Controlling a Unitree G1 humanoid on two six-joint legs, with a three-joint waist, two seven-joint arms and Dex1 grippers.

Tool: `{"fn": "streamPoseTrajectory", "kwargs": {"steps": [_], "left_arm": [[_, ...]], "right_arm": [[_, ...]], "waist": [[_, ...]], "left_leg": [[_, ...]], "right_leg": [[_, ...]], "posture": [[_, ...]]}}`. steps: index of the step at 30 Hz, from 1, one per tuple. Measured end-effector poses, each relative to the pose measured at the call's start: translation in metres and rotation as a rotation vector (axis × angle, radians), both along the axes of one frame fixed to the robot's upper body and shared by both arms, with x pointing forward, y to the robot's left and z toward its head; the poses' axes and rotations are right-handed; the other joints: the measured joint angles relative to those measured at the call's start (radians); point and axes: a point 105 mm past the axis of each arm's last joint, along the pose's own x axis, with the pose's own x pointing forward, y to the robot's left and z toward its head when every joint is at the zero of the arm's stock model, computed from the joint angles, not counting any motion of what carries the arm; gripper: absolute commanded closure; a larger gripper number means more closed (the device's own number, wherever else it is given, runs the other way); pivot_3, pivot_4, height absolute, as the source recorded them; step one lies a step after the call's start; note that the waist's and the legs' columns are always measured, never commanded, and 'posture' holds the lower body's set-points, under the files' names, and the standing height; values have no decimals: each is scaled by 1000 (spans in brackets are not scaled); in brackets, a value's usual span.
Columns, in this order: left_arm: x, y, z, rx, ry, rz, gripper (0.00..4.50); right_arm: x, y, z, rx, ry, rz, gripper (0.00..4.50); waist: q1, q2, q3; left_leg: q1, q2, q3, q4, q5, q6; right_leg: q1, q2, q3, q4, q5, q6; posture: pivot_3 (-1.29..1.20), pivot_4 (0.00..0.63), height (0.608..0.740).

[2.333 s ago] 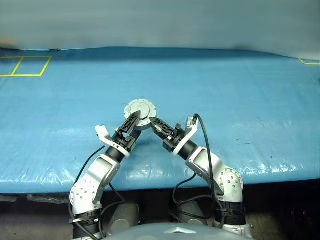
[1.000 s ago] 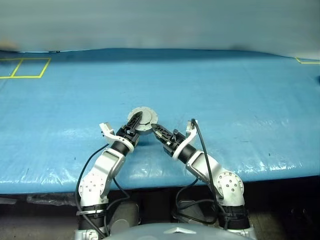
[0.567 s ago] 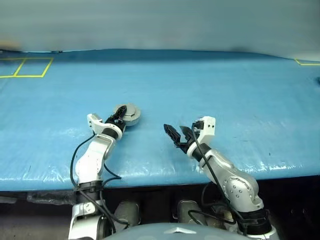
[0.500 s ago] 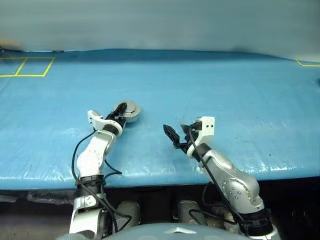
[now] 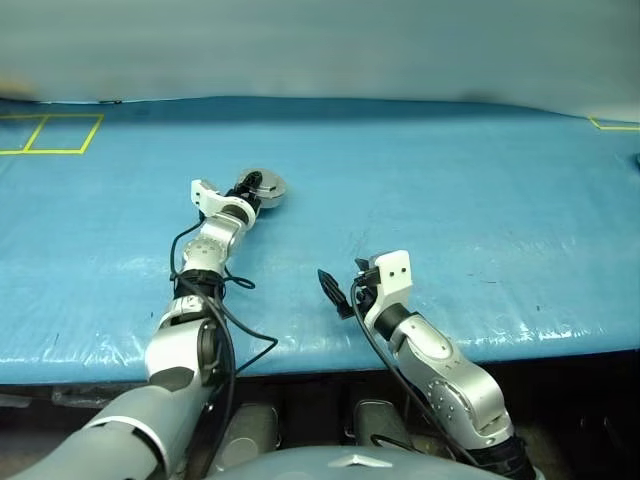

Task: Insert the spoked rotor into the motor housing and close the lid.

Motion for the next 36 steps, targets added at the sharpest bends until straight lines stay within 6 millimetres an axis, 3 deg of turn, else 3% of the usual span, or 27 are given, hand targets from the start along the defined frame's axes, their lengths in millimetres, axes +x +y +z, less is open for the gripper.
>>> {"fn": "streamPoseTrajectory", "kwargs": {"steps": [8,14,17,24,30,36], "left_arm": [[7,4,-6,111,62,21,2069],[3,15,-12,220,79,-20,79],[-5,25,-20,272,100,-53,32],[-48,51,-42,402,125,-153,32],[-95,57,-49,557,99,-255,32],[-126,56,-50,696,46,-311,32]], "right_arm": [[0,0,-3,-38,-9,-17,0],[-1,2,-7,-62,-5,-13,0],[-2,6,-8,-57,4,3,0],[0,11,-8,-43,9,19,0],[1,9,-12,-51,34,11,0],[1,7,-14,-59,47,11,0]], "waist": [[-4,0,0],[-10,-1,-3],[-21,-1,-5],[-36,1,-18],[-28,4,-27],[-19,4,-28]], "left_leg": [[1,0,0,0,0,0],[4,1,1,0,0,-1],[21,1,4,-5,-3,3],[36,3,6,-10,-5,2],[39,5,6,-18,-3,-3],[36,6,6,-20,-3,-3]], "right_leg": [[0,0,1,2,0,0],[2,0,2,3,0,0],[15,1,8,1,0,1],[20,3,17,2,-4,4],[18,2,20,1,-5,1],[17,2,19,1,-6,-1]], "posture": [[0,150,740],[0,150,740],[0,150,740],[0,150,740],[0,150,740],[0,150,740]]}}
